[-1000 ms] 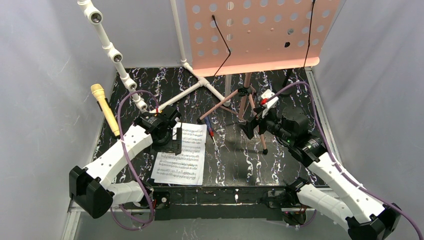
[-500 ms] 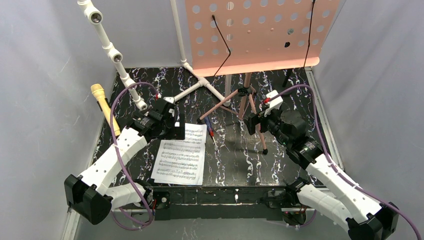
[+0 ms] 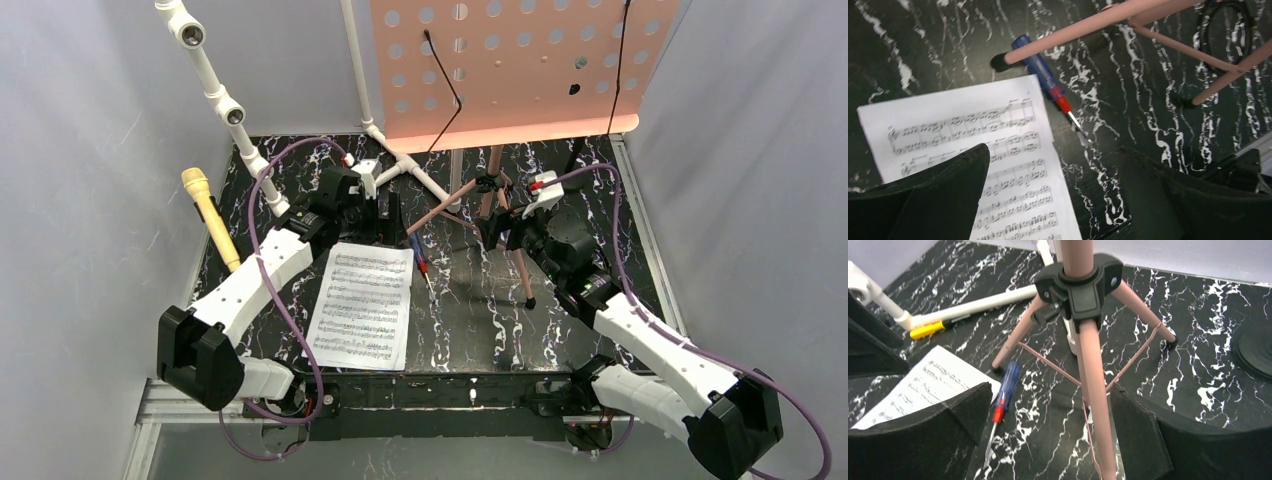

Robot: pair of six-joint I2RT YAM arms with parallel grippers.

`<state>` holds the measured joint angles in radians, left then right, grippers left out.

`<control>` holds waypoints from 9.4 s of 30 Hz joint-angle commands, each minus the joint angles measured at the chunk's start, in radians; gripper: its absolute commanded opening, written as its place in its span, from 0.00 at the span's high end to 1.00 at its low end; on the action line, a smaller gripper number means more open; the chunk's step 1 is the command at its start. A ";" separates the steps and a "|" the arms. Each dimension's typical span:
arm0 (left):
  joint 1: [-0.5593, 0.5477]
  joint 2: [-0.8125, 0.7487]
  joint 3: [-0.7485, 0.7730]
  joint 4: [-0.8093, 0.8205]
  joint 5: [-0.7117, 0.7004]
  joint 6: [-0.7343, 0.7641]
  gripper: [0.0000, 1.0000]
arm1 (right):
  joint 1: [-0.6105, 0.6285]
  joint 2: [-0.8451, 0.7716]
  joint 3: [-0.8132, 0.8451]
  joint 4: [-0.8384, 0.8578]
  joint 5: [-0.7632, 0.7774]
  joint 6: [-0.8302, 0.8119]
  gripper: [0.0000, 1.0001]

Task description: Pack up the instrument practice props

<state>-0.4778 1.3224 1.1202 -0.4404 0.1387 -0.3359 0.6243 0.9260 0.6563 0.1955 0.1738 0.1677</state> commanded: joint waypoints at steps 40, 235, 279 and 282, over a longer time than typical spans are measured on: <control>-0.122 -0.126 -0.118 0.267 0.078 0.129 0.02 | -0.420 0.508 0.192 0.849 -0.841 0.077 0.35; -0.397 0.324 -0.098 1.299 -0.431 -0.209 1.00 | -0.283 0.549 0.201 0.393 -0.670 -0.210 0.99; -0.389 0.107 -0.152 1.062 -0.019 0.746 0.49 | -0.282 0.544 0.208 0.369 -0.649 -0.211 0.99; -0.394 0.111 -0.158 1.074 0.029 0.927 0.47 | -0.282 0.543 0.212 0.365 -0.652 -0.212 0.98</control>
<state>-0.8696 1.4475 0.9413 0.5976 0.0666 0.1738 0.3370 1.4239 0.8825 0.7574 -0.4961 -0.0032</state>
